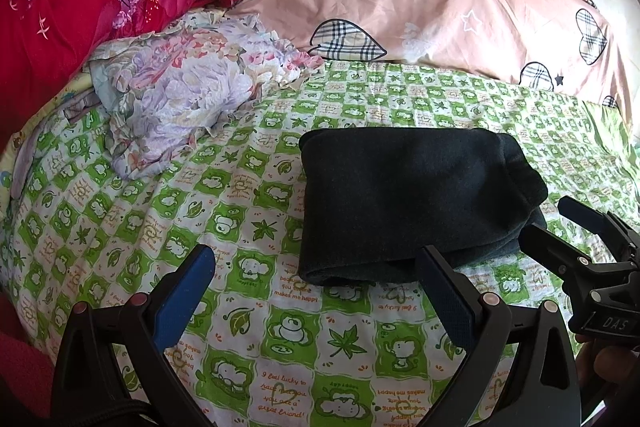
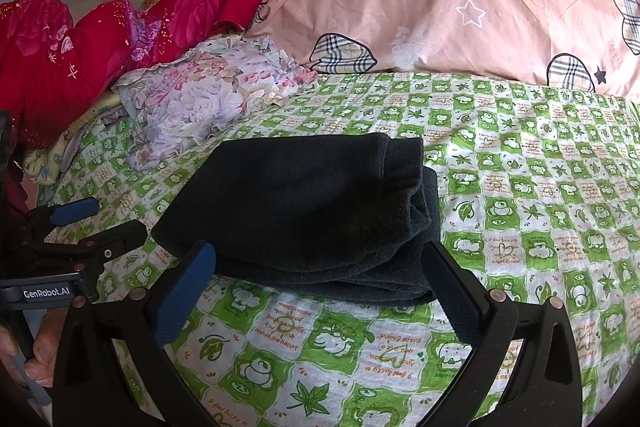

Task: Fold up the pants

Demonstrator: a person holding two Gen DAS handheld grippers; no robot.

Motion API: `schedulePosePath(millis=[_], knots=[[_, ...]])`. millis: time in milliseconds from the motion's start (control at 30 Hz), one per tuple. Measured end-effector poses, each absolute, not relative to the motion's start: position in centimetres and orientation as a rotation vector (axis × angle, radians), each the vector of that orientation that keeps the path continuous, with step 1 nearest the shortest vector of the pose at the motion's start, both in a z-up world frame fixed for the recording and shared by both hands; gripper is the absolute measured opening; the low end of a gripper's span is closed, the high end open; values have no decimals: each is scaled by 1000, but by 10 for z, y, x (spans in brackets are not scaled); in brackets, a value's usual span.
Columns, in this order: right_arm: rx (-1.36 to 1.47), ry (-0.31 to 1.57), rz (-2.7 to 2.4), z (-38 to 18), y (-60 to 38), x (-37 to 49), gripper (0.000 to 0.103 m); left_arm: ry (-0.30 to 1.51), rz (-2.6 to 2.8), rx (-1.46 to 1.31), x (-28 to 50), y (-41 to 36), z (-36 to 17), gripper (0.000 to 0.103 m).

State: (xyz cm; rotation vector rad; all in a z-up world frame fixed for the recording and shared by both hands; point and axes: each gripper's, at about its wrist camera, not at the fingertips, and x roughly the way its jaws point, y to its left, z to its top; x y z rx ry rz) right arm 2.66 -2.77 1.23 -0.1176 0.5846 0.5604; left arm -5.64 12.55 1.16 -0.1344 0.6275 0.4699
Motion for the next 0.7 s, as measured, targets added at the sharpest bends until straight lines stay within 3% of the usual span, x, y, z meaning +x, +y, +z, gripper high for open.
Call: schedulePosePath(millis=[700], knots=[[-123,589,544,15,-29,31,102,657,425,-153,-42,131,14,101]])
